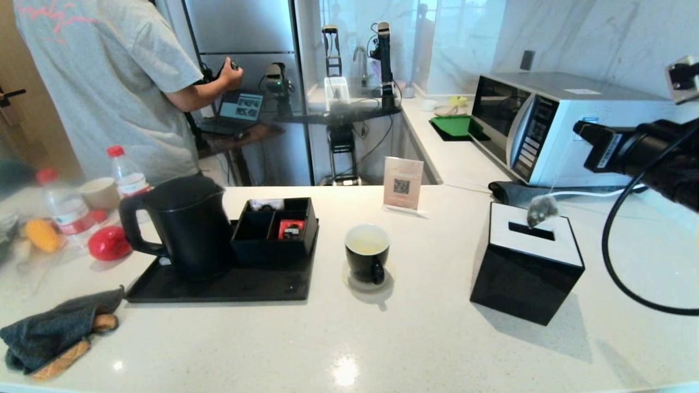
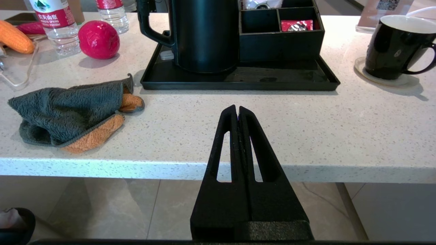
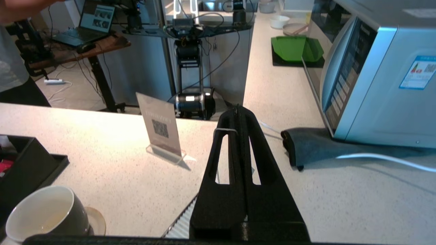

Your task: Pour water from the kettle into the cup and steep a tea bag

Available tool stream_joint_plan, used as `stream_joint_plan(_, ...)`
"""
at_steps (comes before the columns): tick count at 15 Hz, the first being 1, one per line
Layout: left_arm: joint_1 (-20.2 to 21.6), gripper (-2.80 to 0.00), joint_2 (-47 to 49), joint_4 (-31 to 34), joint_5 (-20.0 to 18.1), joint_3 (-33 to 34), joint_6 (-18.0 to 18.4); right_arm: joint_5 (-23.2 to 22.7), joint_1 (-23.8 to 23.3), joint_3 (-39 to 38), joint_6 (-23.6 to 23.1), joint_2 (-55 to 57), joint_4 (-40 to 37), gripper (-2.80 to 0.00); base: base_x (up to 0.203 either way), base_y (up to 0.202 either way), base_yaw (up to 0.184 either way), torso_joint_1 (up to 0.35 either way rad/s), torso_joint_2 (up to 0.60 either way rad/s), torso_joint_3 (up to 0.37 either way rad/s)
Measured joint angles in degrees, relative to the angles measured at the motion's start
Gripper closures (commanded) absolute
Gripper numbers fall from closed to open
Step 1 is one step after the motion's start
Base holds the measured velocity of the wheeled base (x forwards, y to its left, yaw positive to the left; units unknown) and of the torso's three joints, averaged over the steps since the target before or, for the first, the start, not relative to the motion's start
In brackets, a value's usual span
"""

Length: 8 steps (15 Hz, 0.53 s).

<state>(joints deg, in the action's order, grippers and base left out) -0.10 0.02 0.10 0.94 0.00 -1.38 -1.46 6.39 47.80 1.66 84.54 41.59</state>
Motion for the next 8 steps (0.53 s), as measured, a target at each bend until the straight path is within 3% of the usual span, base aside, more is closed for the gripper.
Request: stream_joint_plan(8, 0.0, 0.0, 0.0, -0.01, 0.0, 0.0, -0.01, -0.09, 0.09, -5.01, -0.12, -1.19, 0.5, 0.0, 0.0, 0.0, 0.0, 0.0, 0.0, 0.0)
